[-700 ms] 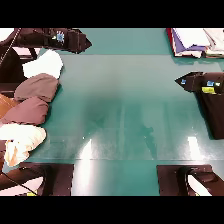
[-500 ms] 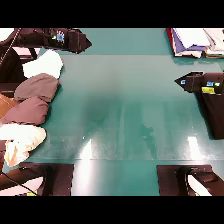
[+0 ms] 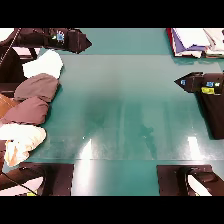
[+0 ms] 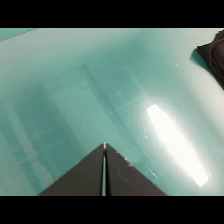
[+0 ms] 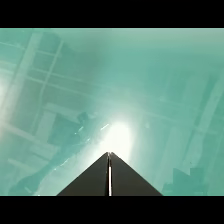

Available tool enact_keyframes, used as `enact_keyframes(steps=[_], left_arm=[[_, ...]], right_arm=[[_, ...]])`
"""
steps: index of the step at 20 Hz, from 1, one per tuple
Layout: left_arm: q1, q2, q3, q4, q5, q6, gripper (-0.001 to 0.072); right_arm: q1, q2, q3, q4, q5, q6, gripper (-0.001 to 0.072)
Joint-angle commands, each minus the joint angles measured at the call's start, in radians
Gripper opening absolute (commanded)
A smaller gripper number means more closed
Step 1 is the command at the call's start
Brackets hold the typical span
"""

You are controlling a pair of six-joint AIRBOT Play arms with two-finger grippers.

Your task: Fold the shirts.

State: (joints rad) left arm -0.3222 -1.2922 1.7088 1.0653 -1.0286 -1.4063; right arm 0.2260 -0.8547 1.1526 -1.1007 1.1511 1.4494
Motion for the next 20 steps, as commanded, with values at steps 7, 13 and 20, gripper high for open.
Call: enact_keyframes(steps=[7, 13, 20], left_arm=[[0.048, -0.039, 0.0, 0.472, 0.112, -0.199, 0.0569], [0.331, -0.272, -0.005, 0.58, 0.183, -0.246, 0.057], [0.476, -0.541, -0.005, 0.58, 0.378, -0.243, 0.0569]], right_arm=[[0.001, -0.002, 0.0, -0.001, -0.048, 0.0, 0.0016], [0.001, -0.047, 0.001, 0.004, -0.047, 0.0, 0.0016], [0.002, -0.129, 0.001, 0.011, -0.041, 0.001, 0.0016]])
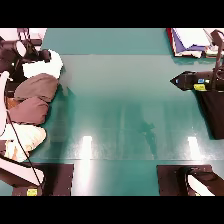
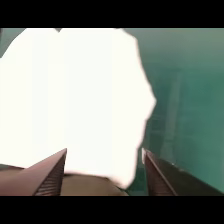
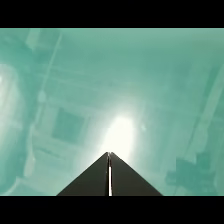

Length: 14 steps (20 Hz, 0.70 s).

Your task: Fold the shirts.

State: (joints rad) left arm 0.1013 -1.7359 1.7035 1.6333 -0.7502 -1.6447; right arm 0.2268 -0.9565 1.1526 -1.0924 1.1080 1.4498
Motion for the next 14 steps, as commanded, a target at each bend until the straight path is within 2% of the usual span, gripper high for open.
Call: enact_keyframes(steps=[1, 6, 7, 8, 9, 12, 14], left_arm=[[0.061, -0.121, 0.0, 0.012, 0.125, -0.005, 0.0568], [0.066, -0.175, 0.005, 0.008, 0.166, -0.005, 0.056], [0.066, -0.175, 0.018, 0.006, 0.156, -0.005, 0.04], [0.066, -0.175, 0.042, 0.005, 0.123, -0.005, 0.0156], [0.066, -0.175, 0.074, 0.005, 0.075, -0.005, 0.0034], [0.066, -0.158, 0.23, -0.02, -0.102, -0.005, 0.0025], [0.051, -0.085, 0.317, -0.029, -0.145, -0.003, 0.0024]], right_arm=[[0.001, -0.031, 0.001, 0.002, 0.002, 0.0, 0.0016], [0.0, -0.031, 0.001, 0.002, -0.001, 0.0, 0.0016], [0.0, -0.031, 0.001, 0.002, -0.003, 0.0, 0.0016], [0.0, -0.031, 0.001, 0.002, -0.008, 0.0, 0.0016], [0.0, -0.031, 0.001, 0.001, -0.01, 0.0, 0.0016], [0.0, -0.03, 0.003, 0.001, -0.021, 0.0, 0.0015], [0.0, -0.031, 0.046, -0.006, -0.032, 0.0, 0.0016]])
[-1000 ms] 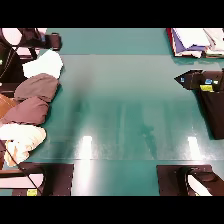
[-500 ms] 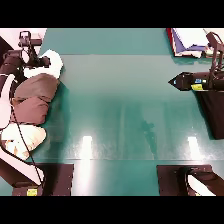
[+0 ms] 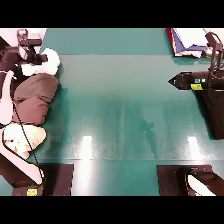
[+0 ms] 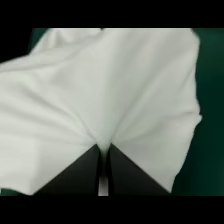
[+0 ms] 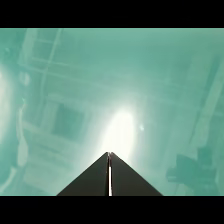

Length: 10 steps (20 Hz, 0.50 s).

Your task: Fold the shirts.

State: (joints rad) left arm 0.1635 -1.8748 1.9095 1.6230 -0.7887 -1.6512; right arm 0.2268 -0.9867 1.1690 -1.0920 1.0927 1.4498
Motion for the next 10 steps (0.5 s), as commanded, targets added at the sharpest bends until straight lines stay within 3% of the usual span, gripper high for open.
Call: enact_keyframes(steps=[1, 5, 10], left_arm=[[-0.025, 0.111, 0.137, -0.019, -0.112, 0.01, 0.0024], [-0.142, 0.421, 0.146, -0.022, -0.156, 0.11, 0.0024], [-0.408, 0.678, 0.146, -0.023, -0.396, 0.167, 0.0024]], right_arm=[[0.0, -0.001, 0.073, -0.012, -0.025, -0.001, 0.0015], [0.0, 0.0, 0.283, -0.118, -0.035, -0.001, 0.0015], [0.0, 0.0, 0.468, -0.168, -0.014, -0.001, 0.0016]])
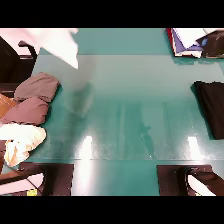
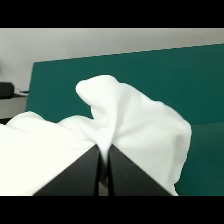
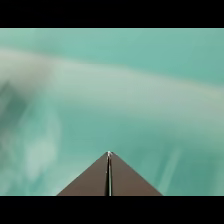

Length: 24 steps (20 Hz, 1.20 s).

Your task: Fold the shirts.

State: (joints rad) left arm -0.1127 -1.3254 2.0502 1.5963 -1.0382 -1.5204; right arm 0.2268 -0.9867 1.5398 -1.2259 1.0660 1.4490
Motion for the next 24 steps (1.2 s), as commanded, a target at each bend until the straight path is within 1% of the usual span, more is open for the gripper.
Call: enact_keyframes(steps=[1, 3, 5, 7, 8, 9, 10, 11, 12, 14, 16, 18, 20, 22, 24], left_arm=[[-0.192, 0.14, 0.003, 0.004, -0.204, 0.032, 0.0023], [-0.335, 0.139, -0.044, 0.003, -0.293, -0.023, 0.0023], [-0.483, 0.116, -0.15, -0.01, -0.308, -0.028, 0.0024], [-0.61, 0.066, -0.267, -0.061, -0.268, -0.027, 0.0026], [-0.657, 0.04, -0.322, -0.114, -0.216, -0.024, 0.0029], [-0.69, 0.015, -0.372, -0.166, -0.146, -0.016, 0.0176], [-0.704, -0.01, -0.399, -0.183, -0.09, -0.016, 0.0459], [-0.7, -0.027, -0.402, -0.178, -0.067, -0.017, 0.0499], [-0.676, -0.029, -0.4, -0.156, -0.069, -0.028, 0.0498], [-0.578, -0.015, -0.374, -0.136, -0.155, -0.045, 0.0498], [-0.433, 0.015, -0.383, -0.11, -0.257, -0.051, 0.0497], [-0.291, 0.042, -0.451, -0.132, -0.31, -0.071, 0.0497], [-0.189, 0.072, -0.599, -0.184, -0.287, -0.07, 0.0498], [-0.13, 0.079, -0.772, -0.271, -0.252, -0.05, 0.0498], [-0.115, 0.077, -0.948, -0.337, -0.142, -0.043, 0.0498]], right_arm=[[0.0, 0.0, 0.117, -0.034, 0.023, 0.0, 0.0015], [0.0, 0.0, 0.147, -0.033, 0.051, 0.0, 0.0016], [0.0, 0.0, 0.166, -0.033, 0.086, 0.0, 0.0015], [0.0, 0.004, 0.168, -0.032, 0.105, 0.0, 0.0015], [0.0, 0.009, 0.168, -0.032, 0.114, 0.0, 0.0016], [0.0, 0.014, 0.168, -0.032, 0.122, 0.0, 0.0016], [0.0, 0.018, 0.168, -0.032, 0.129, 0.0, 0.0016], [0.0, 0.022, 0.168, -0.032, 0.134, 0.0, 0.0016], [0.0, 0.029, 0.168, -0.032, 0.14, 0.0, 0.0016], [0.0, 0.04, 0.168, -0.032, 0.14, 0.0, 0.0016], [0.0, 0.044, 0.168, -0.032, 0.142, 0.0, 0.0015], [0.0, 0.045, 0.168, -0.032, 0.142, 0.0, 0.0015], [0.0, 0.045, 0.168, -0.032, 0.14, 0.0, 0.0016], [0.0, 0.044, 0.168, -0.032, 0.14, 0.0, 0.0016], [0.0, 0.044, 0.168, -0.032, 0.141, 0.0, 0.0016]])
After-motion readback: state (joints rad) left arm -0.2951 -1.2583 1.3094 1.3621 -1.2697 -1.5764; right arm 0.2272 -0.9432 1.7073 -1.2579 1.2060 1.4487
